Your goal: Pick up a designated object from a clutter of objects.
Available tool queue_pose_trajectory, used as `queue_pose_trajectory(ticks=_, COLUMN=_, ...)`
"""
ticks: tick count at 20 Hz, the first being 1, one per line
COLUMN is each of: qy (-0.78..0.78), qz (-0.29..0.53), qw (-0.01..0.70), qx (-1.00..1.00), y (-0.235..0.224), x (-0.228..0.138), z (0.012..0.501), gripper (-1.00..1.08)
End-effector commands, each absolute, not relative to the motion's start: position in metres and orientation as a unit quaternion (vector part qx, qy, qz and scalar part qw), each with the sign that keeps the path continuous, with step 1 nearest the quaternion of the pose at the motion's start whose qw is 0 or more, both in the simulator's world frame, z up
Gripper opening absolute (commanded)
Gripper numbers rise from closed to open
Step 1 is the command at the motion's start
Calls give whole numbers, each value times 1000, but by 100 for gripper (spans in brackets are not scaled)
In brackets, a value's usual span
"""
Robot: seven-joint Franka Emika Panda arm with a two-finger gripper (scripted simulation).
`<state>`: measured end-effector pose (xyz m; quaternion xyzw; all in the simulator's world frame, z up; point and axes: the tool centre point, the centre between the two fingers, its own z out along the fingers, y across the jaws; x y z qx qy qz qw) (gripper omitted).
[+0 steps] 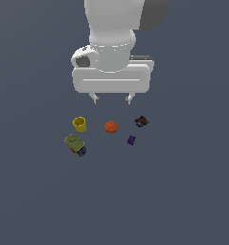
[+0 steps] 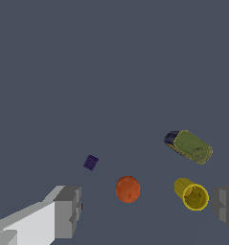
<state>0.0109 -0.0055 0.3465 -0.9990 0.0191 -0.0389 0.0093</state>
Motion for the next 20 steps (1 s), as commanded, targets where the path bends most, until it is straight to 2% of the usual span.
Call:
queue_pose_trajectory(ticks=1, qy=19, qz=-39, qw=9, qx=-999, y=-5, x=11, z=346, gripper=100)
queue_pose_trajectory(ticks=12, qy=19, qz=-49, qw=24, qx=-998, y=10, x=16, z=358, gripper=100)
queue_pose_trajectory(ticks=20, qy=20, qz=-46, qw=23, qx=-999, y=-7, x=15, z=338, gripper=100)
